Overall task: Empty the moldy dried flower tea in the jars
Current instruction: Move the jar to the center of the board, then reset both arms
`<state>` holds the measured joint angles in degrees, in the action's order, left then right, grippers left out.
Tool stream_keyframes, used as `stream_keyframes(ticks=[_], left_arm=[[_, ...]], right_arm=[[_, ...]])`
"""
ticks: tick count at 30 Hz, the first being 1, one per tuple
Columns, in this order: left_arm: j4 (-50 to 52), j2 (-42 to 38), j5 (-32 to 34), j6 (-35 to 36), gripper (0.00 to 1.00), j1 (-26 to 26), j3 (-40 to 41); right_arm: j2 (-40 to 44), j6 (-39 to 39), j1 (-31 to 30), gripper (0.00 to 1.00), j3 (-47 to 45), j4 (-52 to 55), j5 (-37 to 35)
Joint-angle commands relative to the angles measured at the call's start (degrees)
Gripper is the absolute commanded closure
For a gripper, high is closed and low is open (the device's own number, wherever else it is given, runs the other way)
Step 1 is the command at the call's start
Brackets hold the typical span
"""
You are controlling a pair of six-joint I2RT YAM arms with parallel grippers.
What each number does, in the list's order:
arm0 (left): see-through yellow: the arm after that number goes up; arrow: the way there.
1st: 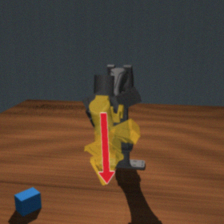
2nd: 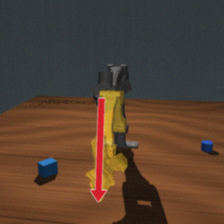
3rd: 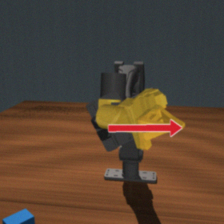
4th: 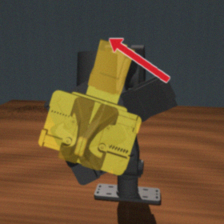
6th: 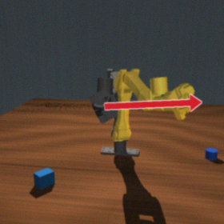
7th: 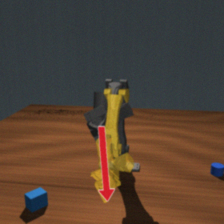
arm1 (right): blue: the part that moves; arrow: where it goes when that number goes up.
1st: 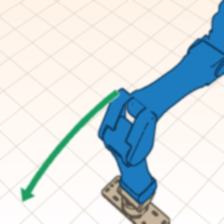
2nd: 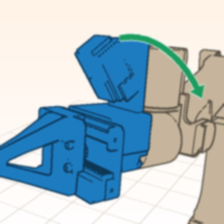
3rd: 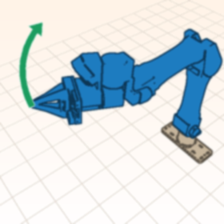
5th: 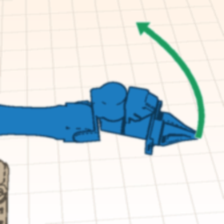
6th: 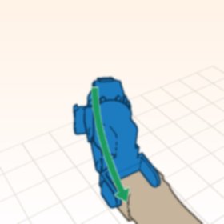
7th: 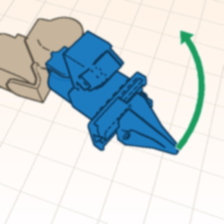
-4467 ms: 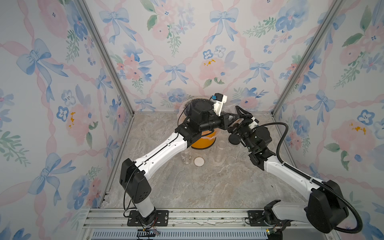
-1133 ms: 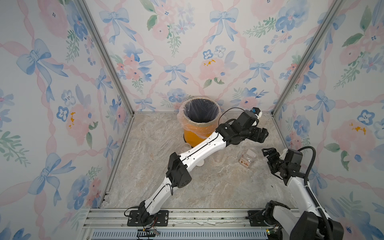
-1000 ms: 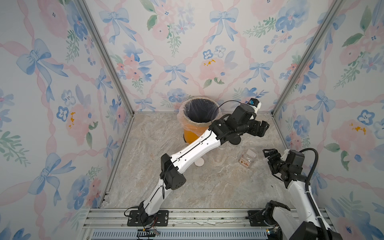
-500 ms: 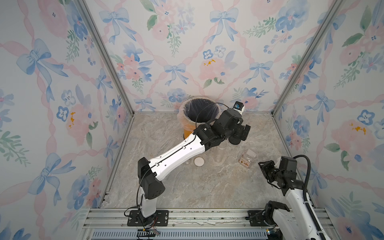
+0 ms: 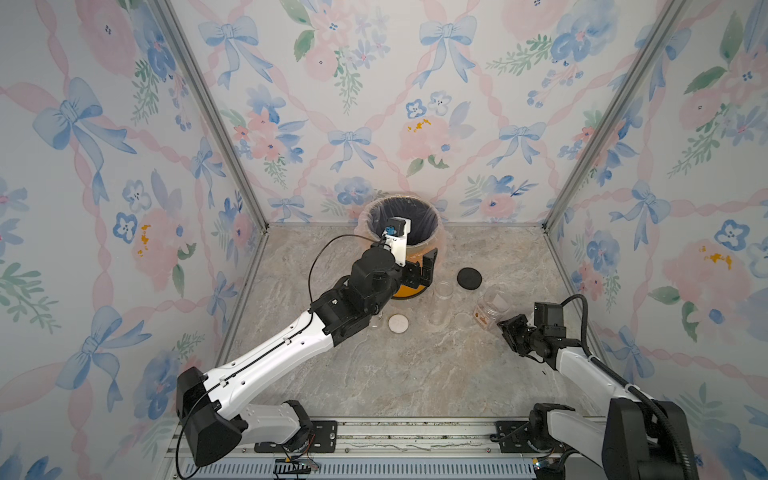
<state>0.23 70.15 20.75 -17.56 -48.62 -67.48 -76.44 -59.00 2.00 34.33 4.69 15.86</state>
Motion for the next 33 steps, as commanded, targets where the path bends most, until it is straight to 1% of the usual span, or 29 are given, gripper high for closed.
stream_keyframes(ticks=[1, 4, 6, 9, 11, 13, 16, 18, 19, 20, 21, 22, 24, 26, 28, 30, 33], left_arm=[[-3.47, -5.3, 5.59, -0.35, 0.02, 2.84, 6.34], [-3.37, -11.34, 8.59, -1.61, 0.02, 6.69, 12.05], [-3.31, -15.29, 10.4, -2.65, 0.02, 9.54, 15.61], [-3.39, -21.35, 12.47, -4.64, 0.02, 14.46, 20.72], [-3.24, -23.59, 12.13, -4.22, 0.02, 18.07, 23.53], [-3.35, -24.66, 12.2, -3.64, 0.02, 21.01, 25.99], [-4.47, -23.9, 12.87, -4.12, 0.02, 25.65, 30.99], [-7.74, -22.5, 12.59, -4.33, 0.02, 28.73, 34.09], [-10.59, -21.59, 11.9, -4.25, 0.02, 30.41, 35.95], [-13.94, -20.84, 11.24, -4.01, 0.02, 31.98, 38.32], [-18.12, -20.27, 10.91, -3.67, 0.02, 33.13, 40.55], [-23.08, -19.93, 10.91, -3.16, 0.02, 34.09, 43.6], [-32.09, -19.18, 12.44, -1.49, 0.02, 35.29, 48.71], [-38.1, -17.2, 15.21, 0.45, 0.02, 36.15, 51.78], [-43.74, -14.7, 15.62, 2.92, 0.02, 36.99, 54.86], [-49.65, -12.1, 16.59, 3.6, 0.02, 37.58, 57.43], [-59.08, -7.08, 15.62, 5.21, 0.02, 38.14, 60.43]], right_arm=[[-5.59, -0.52, -1.02, 0.58, 2.38, -6.38, 0.72], [-8.81, -0.81, -1.12, 0.57, 3.11, -8.54, 1.91], [-8.55, -0.32, -1.12, 0.55, 3.21, -8.67, 1.64], [-4.71, 2.91, -1.08, 0.48, 3.82, -4.27, -0.99], [-0.31, 5.86, -1.11, 0.44, 4.13, 0.48, -4.33], [5.27, 8.99, -1.07, 0.36, 4.19, 5.05, -8.84], [12.3, 14.92, -0.8, 0.22, 4.86, 11.03, -17.65], [15.13, 19.52, -0.27, 0.12, 5.39, 12.24, -22.36], [15.78, 21.88, 0.5, 0.06, 5.8, 12.21, -23.94], [16.0, 24.23, 1.67, 0.03, 6.13, 11.66, -24.31], [15.76, 26.42, 2.7, 0.01, 6.27, 10.62, -24.17], [15.22, 28.68, 3.72, 0.01, 6.14, 8.63, -24.05], [13.62, 32.96, 5.18, 0.03, 5.23, 3.6, -23.55], [11.12, 37.61, 5.8, 0.03, 3.09, -3.93, -23.26], [8.11, 42.32, 5.64, 0.03, 0.82, -11.65, -22.2], [4.8, 46.4, 4.96, 0.03, -1.55, -19.4, -20.82], [-0.32, 53.25, 2.64, 0.03, -5.02, -31.79, -18.99]])
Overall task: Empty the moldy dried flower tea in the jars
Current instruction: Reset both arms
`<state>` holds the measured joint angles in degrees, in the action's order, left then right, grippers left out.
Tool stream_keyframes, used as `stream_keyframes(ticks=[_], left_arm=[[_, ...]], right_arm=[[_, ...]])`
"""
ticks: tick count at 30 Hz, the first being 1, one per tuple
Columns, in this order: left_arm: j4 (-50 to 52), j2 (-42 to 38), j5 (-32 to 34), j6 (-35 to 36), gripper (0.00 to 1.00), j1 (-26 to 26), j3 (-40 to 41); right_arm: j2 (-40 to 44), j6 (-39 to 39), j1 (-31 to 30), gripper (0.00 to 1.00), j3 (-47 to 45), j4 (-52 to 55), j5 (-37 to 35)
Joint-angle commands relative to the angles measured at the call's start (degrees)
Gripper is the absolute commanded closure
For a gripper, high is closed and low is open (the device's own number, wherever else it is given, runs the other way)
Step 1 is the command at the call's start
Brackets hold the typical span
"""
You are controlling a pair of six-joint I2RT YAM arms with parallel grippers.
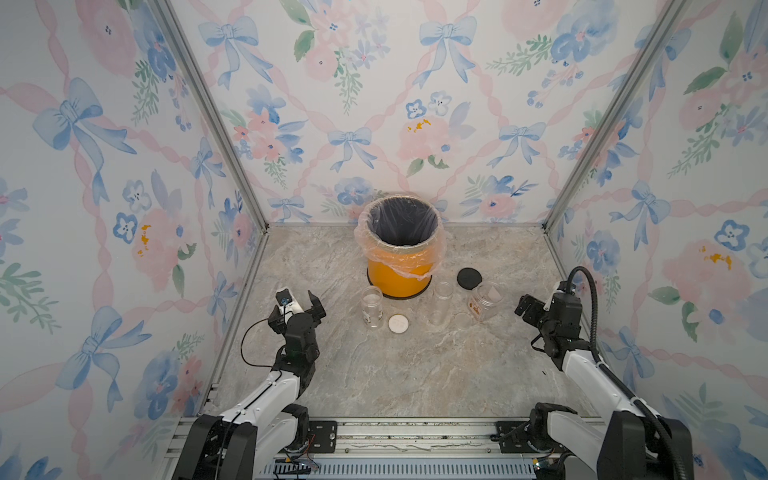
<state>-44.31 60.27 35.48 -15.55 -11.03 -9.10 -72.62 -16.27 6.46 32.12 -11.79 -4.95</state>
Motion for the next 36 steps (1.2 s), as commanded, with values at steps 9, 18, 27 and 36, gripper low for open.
stream_keyframes(ticks=[9, 18, 27, 36], left_arm=[[-36.02, 19.41, -5.95, 9.25, 0.02, 1.43, 4.38], [-40.61, 28.86, -14.06, 12.44, 0.02, 1.95, 2.0], [-35.93, 28.97, -11.57, 11.43, 0.02, 2.0, -0.59], [-35.72, 29.2, -12.63, 11.22, 0.02, 2.5, -0.78]], right_arm=[[-13.7, 16.05, -7.36, 0.03, -6.55, -31.77, 4.61], [-15.83, 15.82, -7.38, 0.03, -9.47, -39.4, 4.51], [-15.97, 16.01, -7.7, 0.03, -9.6, -39.8, 3.8], [-15.97, 16.09, -7.72, 0.03, -9.5, -39.8, 3.9]])
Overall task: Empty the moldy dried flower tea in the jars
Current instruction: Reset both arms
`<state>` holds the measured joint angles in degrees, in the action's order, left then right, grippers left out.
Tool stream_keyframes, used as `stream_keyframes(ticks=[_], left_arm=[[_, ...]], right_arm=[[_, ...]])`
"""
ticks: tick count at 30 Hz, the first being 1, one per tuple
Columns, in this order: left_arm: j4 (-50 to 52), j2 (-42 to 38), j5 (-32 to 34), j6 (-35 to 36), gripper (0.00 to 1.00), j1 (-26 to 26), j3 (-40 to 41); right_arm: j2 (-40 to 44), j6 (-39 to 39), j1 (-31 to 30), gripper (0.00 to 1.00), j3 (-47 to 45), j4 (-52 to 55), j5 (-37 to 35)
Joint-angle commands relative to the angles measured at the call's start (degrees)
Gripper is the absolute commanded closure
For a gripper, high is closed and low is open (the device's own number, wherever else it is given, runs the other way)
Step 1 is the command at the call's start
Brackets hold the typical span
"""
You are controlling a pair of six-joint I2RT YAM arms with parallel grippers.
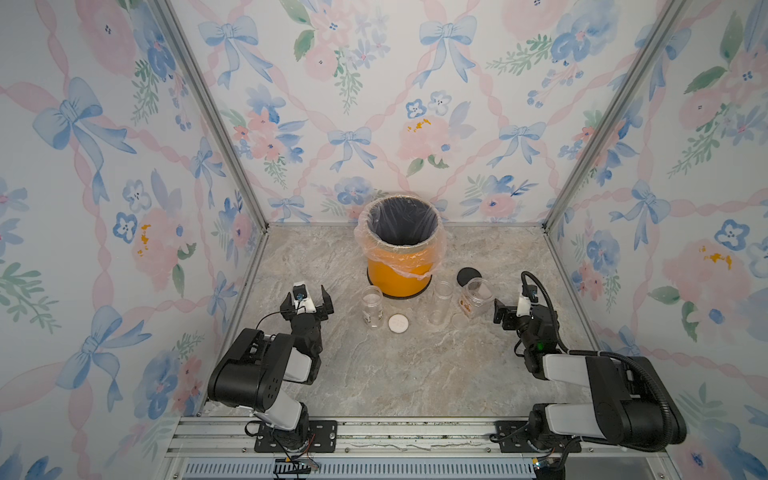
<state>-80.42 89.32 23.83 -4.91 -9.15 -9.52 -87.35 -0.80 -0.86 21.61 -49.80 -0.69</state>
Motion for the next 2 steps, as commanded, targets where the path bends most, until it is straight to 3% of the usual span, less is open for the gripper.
stream_keyframes(ticks=[1, 2], left_arm=[[0.44, -0.02, -0.96, 0.51, 0.02, 0.62, -0.35], [0.4, -0.18, -0.92, 0.6, 0.02, 0.62, -0.22]], right_arm=[[-1.24, 0.58, -0.44, 0.03, 0.94, -1.79, -0.37], [-1.25, 0.55, -0.43, 0.03, 0.96, -1.79, -0.37]])
